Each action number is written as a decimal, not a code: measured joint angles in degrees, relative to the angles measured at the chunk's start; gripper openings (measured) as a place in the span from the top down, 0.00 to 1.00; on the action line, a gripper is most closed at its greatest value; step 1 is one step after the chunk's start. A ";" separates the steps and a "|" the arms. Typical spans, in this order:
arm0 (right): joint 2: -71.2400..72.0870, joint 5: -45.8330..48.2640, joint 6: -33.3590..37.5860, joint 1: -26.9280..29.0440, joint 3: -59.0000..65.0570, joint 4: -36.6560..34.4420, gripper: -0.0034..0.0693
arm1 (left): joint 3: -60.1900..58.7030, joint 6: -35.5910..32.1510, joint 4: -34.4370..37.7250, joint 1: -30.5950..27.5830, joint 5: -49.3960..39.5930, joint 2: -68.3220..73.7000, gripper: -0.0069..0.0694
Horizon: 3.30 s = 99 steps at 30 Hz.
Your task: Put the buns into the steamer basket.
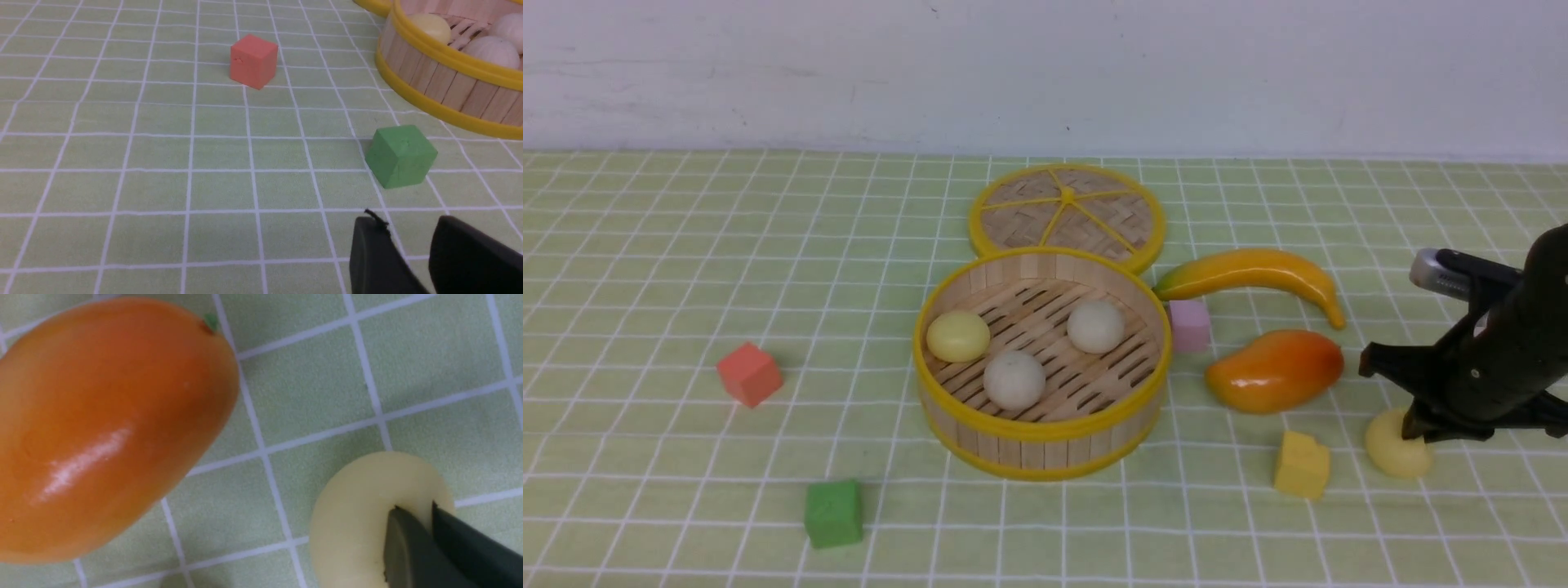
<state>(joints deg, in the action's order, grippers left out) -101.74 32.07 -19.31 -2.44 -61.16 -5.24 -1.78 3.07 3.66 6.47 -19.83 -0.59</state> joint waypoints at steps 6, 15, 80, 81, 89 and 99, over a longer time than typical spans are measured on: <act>0.50 0.06 0.03 0.00 0.00 0.19 0.95 | 0.00 0.00 0.00 -2.27 0.00 0.00 0.63; 3.98 5.62 9.00 -3.34 -6.37 -6.02 0.95 | 0.00 -0.05 0.00 -2.60 0.00 0.00 0.62; 22.62 33.16 9.43 -22.14 -29.12 3.02 0.94 | 0.00 -0.05 0.00 -2.60 0.00 0.00 0.60; 24.86 33.53 9.43 -22.14 -27.52 3.05 0.96 | 0.00 -0.05 0.00 -2.60 0.00 0.00 0.60; 47.26 33.66 9.36 -22.14 -6.78 3.23 0.98 | 0.00 -0.05 0.00 -2.60 0.00 0.00 0.60; 67.68 39.57 0.55 -22.14 5.49 2.83 0.97 | 0.00 -0.05 0.00 -2.60 0.00 0.00 0.60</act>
<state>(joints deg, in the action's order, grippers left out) -34.06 71.64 -18.76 -24.58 -55.66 -2.41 -1.78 3.03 3.66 3.87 -19.83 -0.59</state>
